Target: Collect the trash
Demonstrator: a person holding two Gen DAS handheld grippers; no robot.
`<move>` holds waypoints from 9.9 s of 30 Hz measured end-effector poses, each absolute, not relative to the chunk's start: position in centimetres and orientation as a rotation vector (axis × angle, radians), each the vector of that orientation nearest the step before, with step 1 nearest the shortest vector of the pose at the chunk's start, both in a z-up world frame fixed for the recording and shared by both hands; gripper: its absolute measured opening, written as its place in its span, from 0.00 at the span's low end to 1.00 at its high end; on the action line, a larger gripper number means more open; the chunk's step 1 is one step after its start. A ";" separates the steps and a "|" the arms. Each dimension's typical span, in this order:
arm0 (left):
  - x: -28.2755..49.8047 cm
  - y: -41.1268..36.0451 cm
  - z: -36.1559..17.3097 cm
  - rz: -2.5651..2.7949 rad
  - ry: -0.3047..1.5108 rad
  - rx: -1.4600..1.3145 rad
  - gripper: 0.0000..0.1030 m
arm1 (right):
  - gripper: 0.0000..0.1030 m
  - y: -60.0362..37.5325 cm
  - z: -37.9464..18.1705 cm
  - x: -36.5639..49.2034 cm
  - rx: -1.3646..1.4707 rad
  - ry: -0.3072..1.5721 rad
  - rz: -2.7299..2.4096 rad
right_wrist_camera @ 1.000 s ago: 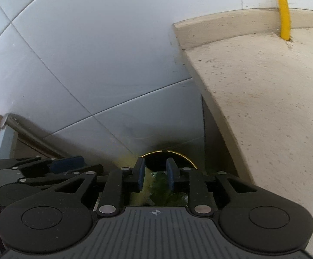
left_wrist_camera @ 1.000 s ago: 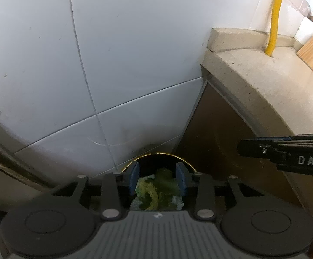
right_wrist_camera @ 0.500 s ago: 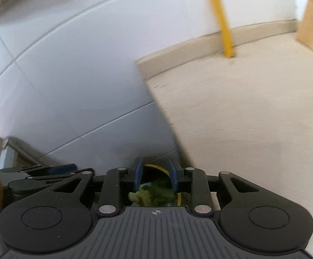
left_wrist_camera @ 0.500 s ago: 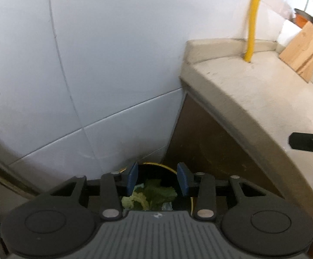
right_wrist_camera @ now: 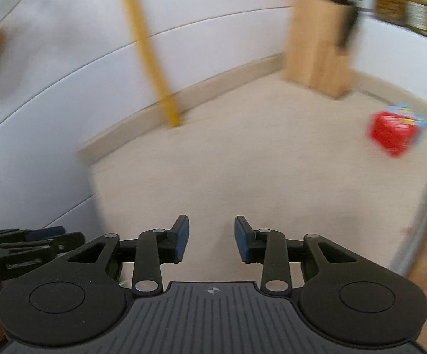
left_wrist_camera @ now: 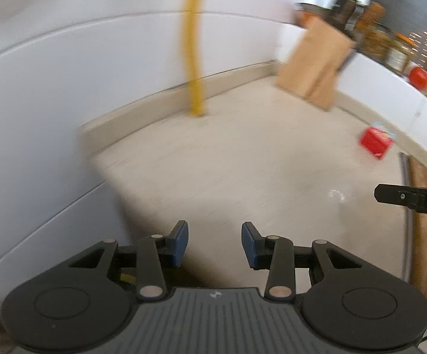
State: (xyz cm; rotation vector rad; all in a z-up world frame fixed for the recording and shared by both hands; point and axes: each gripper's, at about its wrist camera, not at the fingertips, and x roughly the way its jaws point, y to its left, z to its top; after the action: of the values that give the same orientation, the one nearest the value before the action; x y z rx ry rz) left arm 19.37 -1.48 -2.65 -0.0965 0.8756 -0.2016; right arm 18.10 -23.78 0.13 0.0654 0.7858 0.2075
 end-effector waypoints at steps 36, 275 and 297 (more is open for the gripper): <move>36.9 -34.3 -3.5 -0.835 0.673 0.407 0.63 | 0.78 -48.4 -0.4 40.4 0.345 0.887 -0.063; 9.0 4.4 -3.0 0.528 0.872 -0.173 0.95 | 0.80 -8.5 -1.0 15.2 -0.249 0.768 0.683; 7.8 3.5 -2.2 0.559 0.837 -0.191 0.95 | 0.80 -9.6 -0.5 14.4 -0.251 0.749 0.712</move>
State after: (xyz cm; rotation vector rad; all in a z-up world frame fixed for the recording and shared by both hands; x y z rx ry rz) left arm 7.82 3.48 -2.21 -0.1906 0.8374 0.5587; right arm 14.40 -9.60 -0.52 -0.2513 0.7492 0.7120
